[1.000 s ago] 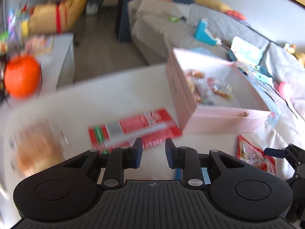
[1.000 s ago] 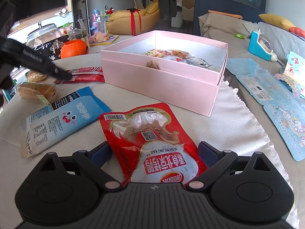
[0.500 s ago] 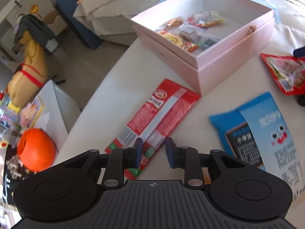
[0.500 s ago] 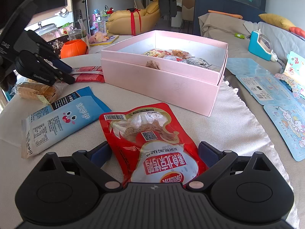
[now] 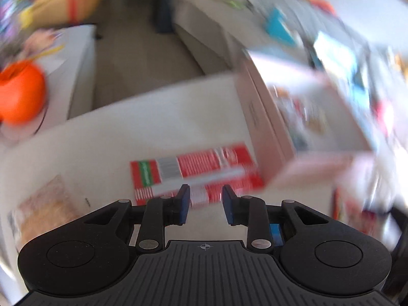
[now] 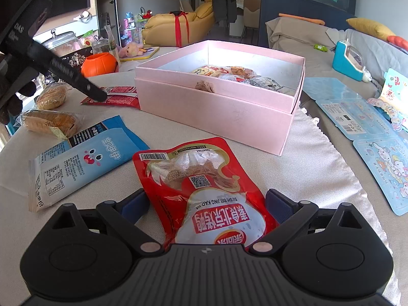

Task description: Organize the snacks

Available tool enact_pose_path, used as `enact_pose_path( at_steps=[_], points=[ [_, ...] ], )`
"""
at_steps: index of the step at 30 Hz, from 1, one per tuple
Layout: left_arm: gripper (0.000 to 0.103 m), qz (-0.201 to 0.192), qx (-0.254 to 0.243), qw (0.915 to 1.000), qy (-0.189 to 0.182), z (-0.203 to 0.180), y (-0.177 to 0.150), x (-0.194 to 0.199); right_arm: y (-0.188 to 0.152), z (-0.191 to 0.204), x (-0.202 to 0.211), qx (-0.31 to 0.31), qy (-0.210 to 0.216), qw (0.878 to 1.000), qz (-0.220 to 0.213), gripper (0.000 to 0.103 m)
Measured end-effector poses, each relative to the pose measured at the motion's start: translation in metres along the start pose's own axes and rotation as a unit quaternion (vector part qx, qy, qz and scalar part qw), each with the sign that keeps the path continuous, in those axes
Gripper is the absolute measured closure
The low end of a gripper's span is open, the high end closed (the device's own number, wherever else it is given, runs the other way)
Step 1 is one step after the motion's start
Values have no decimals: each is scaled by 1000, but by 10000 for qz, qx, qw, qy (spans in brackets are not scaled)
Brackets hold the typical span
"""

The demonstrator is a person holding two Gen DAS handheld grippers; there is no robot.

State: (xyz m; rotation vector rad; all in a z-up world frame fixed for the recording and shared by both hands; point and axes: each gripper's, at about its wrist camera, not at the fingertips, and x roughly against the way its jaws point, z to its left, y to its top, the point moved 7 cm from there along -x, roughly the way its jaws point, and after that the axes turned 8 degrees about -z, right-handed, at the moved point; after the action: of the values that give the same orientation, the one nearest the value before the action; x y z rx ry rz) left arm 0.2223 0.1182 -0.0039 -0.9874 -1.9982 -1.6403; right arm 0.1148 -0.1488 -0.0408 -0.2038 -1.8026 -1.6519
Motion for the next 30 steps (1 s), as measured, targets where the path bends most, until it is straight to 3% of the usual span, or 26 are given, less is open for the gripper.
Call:
enact_pose_path(
  at_steps=[2,4,7,9,10,14,20,26,30],
  points=[
    [71,-491,198,9986,-59,4,19,1,0,0,0,4,-4,10000,4,5],
    [71,-734,-123,9969,258,7,35,-12,-1,1,0,5,-4,10000,5,5],
    [73,-308,-321,9965,709,20,34,-53,-1,1,0,2,-2,10000,4,5],
    [75,-102,-41,9981,609,27,24,-65,-1,0,0,-9,0,10000,2,5],
    [77,-191,3,9985,520,27,22,-61,-1,0,0,-16,1,10000,0,5],
    [77,160,422,9989,-101,20,-6,-36,-1,-1,0,-17,6,10000,3,4],
    [77,367,328,9980,-398,0,-43,0,-1,0,-1,-10,15,10000,15,3],
    [76,70,-615,9979,203,-15,-54,26,-1,0,-1,-11,17,10000,13,3],
    [76,-76,-669,9960,589,-16,-58,50,-1,0,-1,-14,47,10000,23,4]
  ],
)
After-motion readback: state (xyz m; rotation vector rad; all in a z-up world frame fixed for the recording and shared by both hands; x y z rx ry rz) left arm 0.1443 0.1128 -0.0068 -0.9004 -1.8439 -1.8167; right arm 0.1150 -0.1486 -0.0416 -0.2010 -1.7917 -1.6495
